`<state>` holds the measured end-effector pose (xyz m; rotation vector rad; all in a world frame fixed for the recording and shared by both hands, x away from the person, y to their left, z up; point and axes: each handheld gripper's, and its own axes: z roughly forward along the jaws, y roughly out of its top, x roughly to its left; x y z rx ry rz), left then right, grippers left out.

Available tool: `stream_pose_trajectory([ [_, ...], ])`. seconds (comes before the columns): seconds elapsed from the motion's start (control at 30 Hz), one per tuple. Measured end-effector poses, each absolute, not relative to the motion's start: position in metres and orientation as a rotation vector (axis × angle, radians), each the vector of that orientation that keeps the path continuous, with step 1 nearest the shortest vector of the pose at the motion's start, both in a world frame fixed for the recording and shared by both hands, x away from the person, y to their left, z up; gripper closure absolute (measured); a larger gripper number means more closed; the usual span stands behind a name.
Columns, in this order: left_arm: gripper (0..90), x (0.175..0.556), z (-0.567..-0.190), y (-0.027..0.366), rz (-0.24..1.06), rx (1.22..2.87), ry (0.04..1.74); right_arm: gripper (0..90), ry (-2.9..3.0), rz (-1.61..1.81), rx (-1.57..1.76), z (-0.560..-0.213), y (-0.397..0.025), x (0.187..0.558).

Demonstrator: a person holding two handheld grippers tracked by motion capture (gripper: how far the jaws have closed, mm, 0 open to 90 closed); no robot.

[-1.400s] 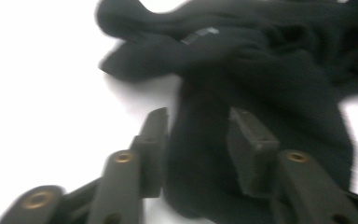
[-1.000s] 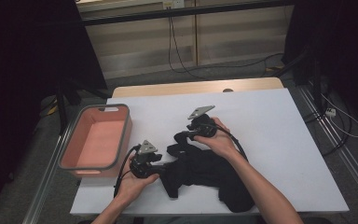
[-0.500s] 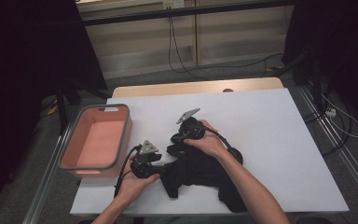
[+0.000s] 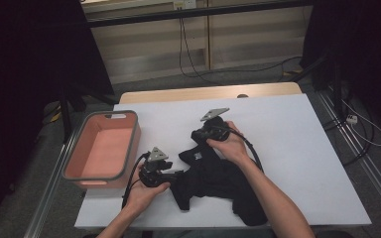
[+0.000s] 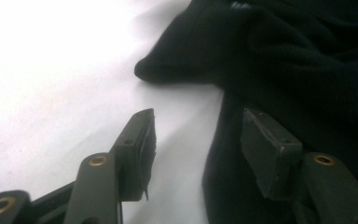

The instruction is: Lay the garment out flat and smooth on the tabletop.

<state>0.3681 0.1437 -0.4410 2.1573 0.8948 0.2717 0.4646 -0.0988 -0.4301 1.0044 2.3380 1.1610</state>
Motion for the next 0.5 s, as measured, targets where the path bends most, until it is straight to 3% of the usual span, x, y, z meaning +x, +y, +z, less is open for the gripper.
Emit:
stream_pose_trajectory([
  [0.27,49.8,0.385,-0.437,0.133,0.329,2.158,0.891,84.6,2.204,1.131,1.075,-0.411,-0.14,0.464],
  [0.5,55.2,0.412,-0.439,0.121,0.353,2.155,0.939,84.3,2.141,1.066,1.154,-0.418,-0.17,0.469],
])
